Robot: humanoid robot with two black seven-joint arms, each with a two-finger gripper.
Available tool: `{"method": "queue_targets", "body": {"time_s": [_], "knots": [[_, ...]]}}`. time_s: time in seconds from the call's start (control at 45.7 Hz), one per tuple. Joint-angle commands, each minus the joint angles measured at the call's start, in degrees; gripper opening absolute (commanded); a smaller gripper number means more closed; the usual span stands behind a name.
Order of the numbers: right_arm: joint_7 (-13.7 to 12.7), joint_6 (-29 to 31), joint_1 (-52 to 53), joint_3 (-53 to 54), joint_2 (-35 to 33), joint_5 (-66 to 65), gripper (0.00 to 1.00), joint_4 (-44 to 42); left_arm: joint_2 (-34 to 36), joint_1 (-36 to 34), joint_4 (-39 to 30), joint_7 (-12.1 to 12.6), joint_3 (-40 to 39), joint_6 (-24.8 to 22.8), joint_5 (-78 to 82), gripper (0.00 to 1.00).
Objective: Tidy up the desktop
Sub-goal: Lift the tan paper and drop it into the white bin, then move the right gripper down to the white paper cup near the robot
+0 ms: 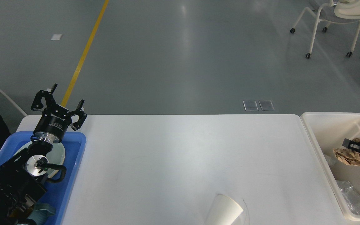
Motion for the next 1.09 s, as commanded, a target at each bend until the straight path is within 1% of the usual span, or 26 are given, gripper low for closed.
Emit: {"method": "queue_targets", "body": {"time_s": [0.0,0.109,0.175,0.285,0.394,0.438,0.504,0.547,0.613,0.635,0.745,0.854,0.942,1.073], "knots": [[0.01,0.26,2.31,-0.36,-0.11,0.00,1.00,0.44,0.00,0.01,0.00,0.01,0.00,0.02,0.00,1.00],[0.01,0.61,6.35,-1.15,-2.30,-0.35,1.00,1.66,0.00,0.01,0.00,0.01,0.00,-0.07,0.00,1.00],[0.01,2.18,10.03,-2.46,-3.62,-1.05,1.00,3.42,0.00,0.01,0.00,0.01,0.00,-0.07,0.00,1.00],[0.28,10.87,21.71,-7.38,-4.24,-1.23,1.00,5.09,0.00,0.01,0.00,0.01,0.00,0.02,0.00,1.00],[3.08,22.73,36.12,-10.90,-3.28,-1.32,1.00,7.81,0.00,0.01,0.00,0.01,0.00,-0.07,0.00,1.00],[3.35,26.26,42.36,-11.61,-2.75,-1.49,1.00,10.44,0.00,0.01,0.00,0.01,0.00,-0.07,0.00,1.00],[3.35,29.60,51.50,-12.22,-2.05,-3.42,1.00,17.02,0.00,0.01,0.00,0.01,-0.09,-0.07,0.00,1.00],[3.35,30.22,58.35,-12.49,-1.61,-6.22,1.00,23.17,0.00,-0.08,0.00,0.01,-0.09,-0.07,0.00,1.00],[3.27,30.31,69.25,-12.40,-1.26,-11.50,1.00,35.64,-0.01,0.01,0.00,0.01,-0.09,-0.07,0.00,1.00],[3.27,30.58,73.29,-12.31,-1.17,-13.08,1.00,41.08,0.00,0.01,0.00,0.01,-0.09,-0.07,0.00,1.00],[2.83,30.75,89.12,-11.61,0.58,-16.70,1.00,61.66,0.00,0.01,0.00,0.01,-0.09,-0.07,0.00,1.00],[2.48,30.93,98.54,-7.49,1.82,-17.05,1.00,77.40,0.00,0.01,0.00,0.01,-0.09,-0.07,0.00,1.00],[2.30,31.28,101.62,-4.23,1.65,-16.79,1.00,85.24,0.00,0.01,0.00,0.01,0.00,-0.07,0.00,1.00],[2.30,32.07,101.81,-3.61,2.08,-16.17,1.00,86.92,0.00,0.01,0.00,0.01,0.00,0.02,0.00,1.00]]}}
